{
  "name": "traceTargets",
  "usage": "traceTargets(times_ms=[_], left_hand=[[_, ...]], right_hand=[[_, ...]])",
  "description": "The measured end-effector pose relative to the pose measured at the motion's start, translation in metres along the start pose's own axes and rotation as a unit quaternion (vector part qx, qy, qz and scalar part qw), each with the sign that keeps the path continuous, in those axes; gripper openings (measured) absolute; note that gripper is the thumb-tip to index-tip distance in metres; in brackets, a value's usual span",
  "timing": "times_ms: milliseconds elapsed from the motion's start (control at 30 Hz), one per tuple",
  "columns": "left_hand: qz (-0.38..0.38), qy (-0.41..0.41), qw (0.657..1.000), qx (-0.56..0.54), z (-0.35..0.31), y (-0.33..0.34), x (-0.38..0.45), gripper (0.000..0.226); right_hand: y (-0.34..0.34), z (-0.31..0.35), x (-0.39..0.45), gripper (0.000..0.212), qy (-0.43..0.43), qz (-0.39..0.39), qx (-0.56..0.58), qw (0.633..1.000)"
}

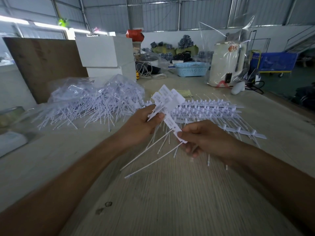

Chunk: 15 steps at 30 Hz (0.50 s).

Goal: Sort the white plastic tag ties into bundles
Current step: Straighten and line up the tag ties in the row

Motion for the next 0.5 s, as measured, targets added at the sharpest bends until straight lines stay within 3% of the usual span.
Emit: traceTargets(times_ms=[100,200,400,500], left_hand=[[0.01,0.0,0.999,-0.039,-0.0002,-0.0012,-0.0016,0.039],[0.027,-0.027,0.997,-0.069,-0.0008,0.0021,-0.002,0.033],[0.024,-0.036,0.999,0.031,-0.0015,-0.0025,-0.0036,0.031],[0.013,-0.039,0.999,0.019,-0.0016,-0.002,-0.0044,0.031]], right_hand=[[0.0021,0.0047,-0.002,0.03,-0.011,-0.016,-0.005,1.0],[0.0073,0.007,-0.0024,0.028,-0.014,-0.033,0.014,0.999],[0.0033,0.0117,-0.0067,0.021,-0.083,-0.063,-0.123,0.987],[0.0061,0.0103,-0.0049,0.021,-0.095,-0.057,-0.14,0.984]])
Point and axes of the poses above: each hand's wrist, its own x-axis towards the middle knuckle, its own y-axis out of the palm, z = x × y, the point moved 1 cm from there along x, towards the middle knuckle, and after that the axes turned 9 degrees about z, right-handed, at the moved point
